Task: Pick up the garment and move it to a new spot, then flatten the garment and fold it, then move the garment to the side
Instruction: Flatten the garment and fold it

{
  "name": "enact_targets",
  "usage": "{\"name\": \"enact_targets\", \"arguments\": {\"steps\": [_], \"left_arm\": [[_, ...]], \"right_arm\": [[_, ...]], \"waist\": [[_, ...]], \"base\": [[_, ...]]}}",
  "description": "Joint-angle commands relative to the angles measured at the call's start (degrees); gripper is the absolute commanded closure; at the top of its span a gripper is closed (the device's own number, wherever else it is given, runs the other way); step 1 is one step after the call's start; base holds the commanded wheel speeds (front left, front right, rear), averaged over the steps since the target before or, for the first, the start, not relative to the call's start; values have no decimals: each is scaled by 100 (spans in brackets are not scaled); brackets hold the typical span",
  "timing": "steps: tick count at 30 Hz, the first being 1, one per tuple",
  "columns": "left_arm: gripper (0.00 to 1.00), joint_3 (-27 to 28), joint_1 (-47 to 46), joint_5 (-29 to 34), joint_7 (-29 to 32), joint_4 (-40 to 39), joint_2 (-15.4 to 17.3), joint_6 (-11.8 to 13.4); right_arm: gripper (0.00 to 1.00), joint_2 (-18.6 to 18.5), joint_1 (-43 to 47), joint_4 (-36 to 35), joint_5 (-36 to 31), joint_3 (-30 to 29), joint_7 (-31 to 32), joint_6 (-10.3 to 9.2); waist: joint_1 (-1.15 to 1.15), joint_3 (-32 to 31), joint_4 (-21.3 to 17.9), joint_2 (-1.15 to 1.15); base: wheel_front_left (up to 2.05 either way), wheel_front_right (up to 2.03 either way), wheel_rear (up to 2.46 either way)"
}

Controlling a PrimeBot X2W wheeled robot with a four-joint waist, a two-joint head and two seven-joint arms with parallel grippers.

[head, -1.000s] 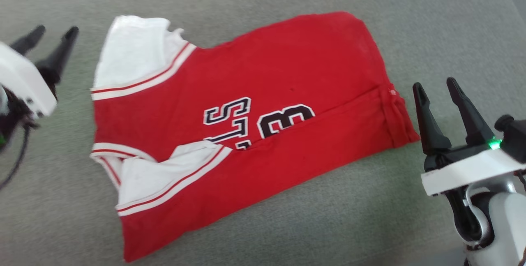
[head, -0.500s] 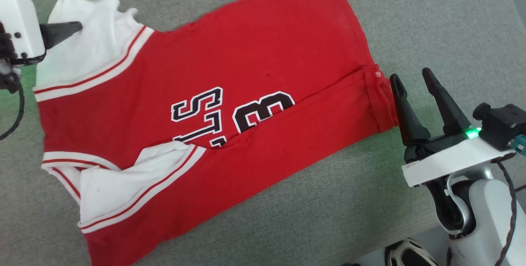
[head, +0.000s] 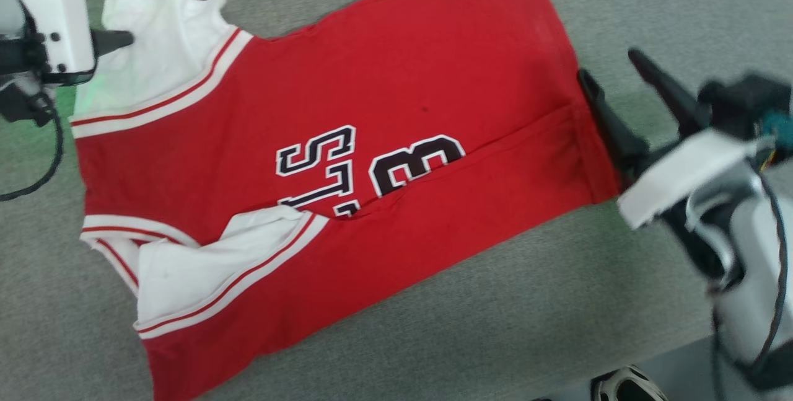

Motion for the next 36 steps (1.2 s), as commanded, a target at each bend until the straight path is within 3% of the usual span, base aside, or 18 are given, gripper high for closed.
{"name": "enact_targets", "arguments": {"steps": [1, 6, 14, 23, 24, 25, 27, 36], "left_arm": [[100, -47, -33, 15, -81, -17, -136, -43], [100, 69, -195, -112, -273, -102, -374, -72], [100, -11, -391, -88, -373, -461, -463, -73], [100, -99, -468, -179, -526, -792, -459, -63], [100, -112, -467, -193, -541, -816, -460, -63], [100, -122, -462, -208, -559, -845, -462, -63], [100, -132, -456, -207, -630, -925, -461, -63], [100, 4, -159, -484, -1471, -1609, -464, -65]], "right_arm": [[0, -244, -462, 158, 75, 210, 505, 0], [0, -759, -1631, 704, 571, 639, 1816, -1], [0, -1169, -3096, 1631, 1279, 1413, 3050, 0], [0, -1428, -3838, 2218, 1953, 2655, 3881, 0], [5, -1433, -3861, 2252, 2037, 2741, 3908, 0], [56, -1451, -3867, 2270, 2128, 2850, 3945, 0], [100, -1474, -3889, 2304, 2336, 2945, 3902, 0], [100, -1894, -3856, 2228, 2690, 3001, 2871, -1]], "waist": [[0, 38, 146, 0], [0, 221, 433, 0], [0, 531, 782, 0], [0, 736, 1010, 0], [0, 744, 1022, 0], [0, 748, 1035, 0], [0, 748, 1052, 0], [0, 242, 1313, 0]], "base": [[0, 0, 0], [0, 0, 0], [0, 0, 0], [0, 0, 0], [0, 0, 0], [0, 0, 0], [0, 0, 0], [0, 0, 0]]}}
